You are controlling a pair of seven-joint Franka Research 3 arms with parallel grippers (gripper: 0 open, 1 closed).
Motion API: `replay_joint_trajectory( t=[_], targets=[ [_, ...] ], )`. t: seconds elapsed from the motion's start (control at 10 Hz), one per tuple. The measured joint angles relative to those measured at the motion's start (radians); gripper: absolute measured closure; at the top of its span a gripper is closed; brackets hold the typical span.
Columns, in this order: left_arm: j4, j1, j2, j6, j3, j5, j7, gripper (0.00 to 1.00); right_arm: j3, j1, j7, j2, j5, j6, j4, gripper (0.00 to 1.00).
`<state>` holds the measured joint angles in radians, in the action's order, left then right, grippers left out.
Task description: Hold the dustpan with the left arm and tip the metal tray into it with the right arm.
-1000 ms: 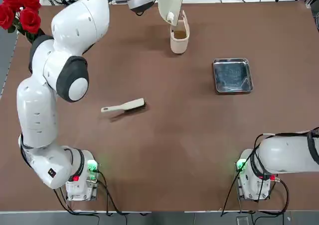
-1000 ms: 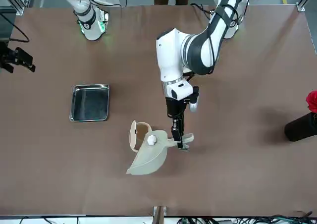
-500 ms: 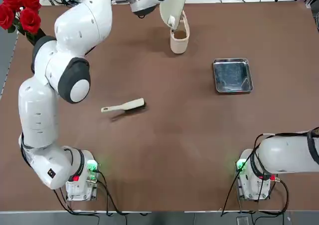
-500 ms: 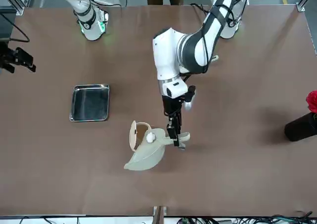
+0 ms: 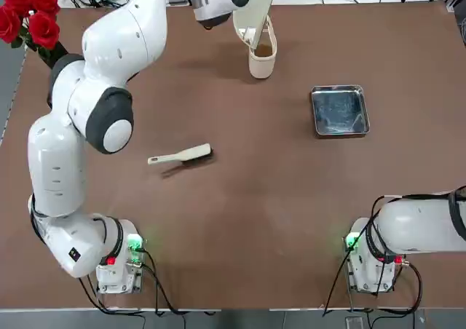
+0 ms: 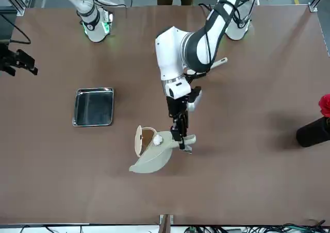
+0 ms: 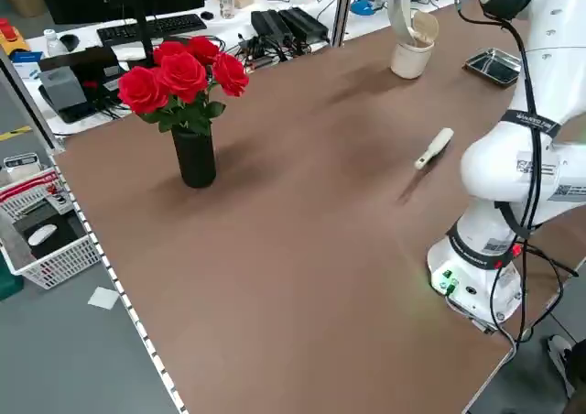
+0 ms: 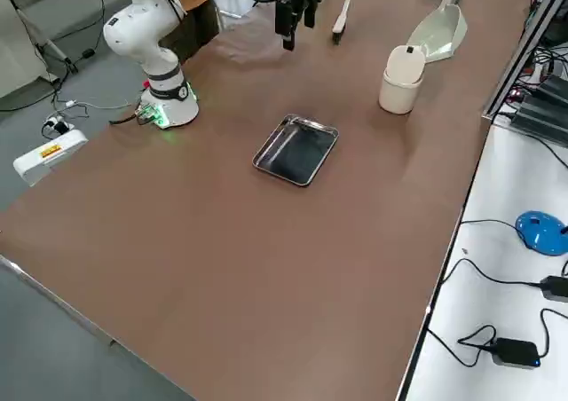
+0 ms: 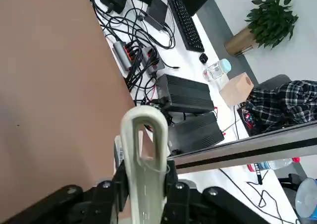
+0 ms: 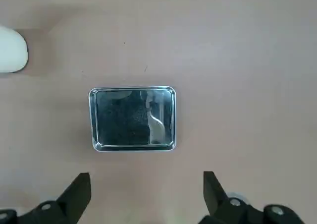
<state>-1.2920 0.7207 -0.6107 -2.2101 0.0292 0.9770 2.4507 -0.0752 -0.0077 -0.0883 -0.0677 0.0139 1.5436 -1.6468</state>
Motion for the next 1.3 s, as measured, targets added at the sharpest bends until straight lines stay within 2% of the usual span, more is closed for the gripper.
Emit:
replay_joint_trajectory(
  t=[0.9,1.3],
  targets=[
    [0.011,0.003,0.001,0.000,-0.002,0.000,-0.044,0.67,0.008,0.002,0.009,0.000,0.001,0.033,0.000,0.00],
    [0.040,0.007,0.002,0.000,-0.002,0.000,-0.052,0.67,0.019,0.004,0.009,-0.001,0.001,0.061,0.006,0.00]
  ],
)
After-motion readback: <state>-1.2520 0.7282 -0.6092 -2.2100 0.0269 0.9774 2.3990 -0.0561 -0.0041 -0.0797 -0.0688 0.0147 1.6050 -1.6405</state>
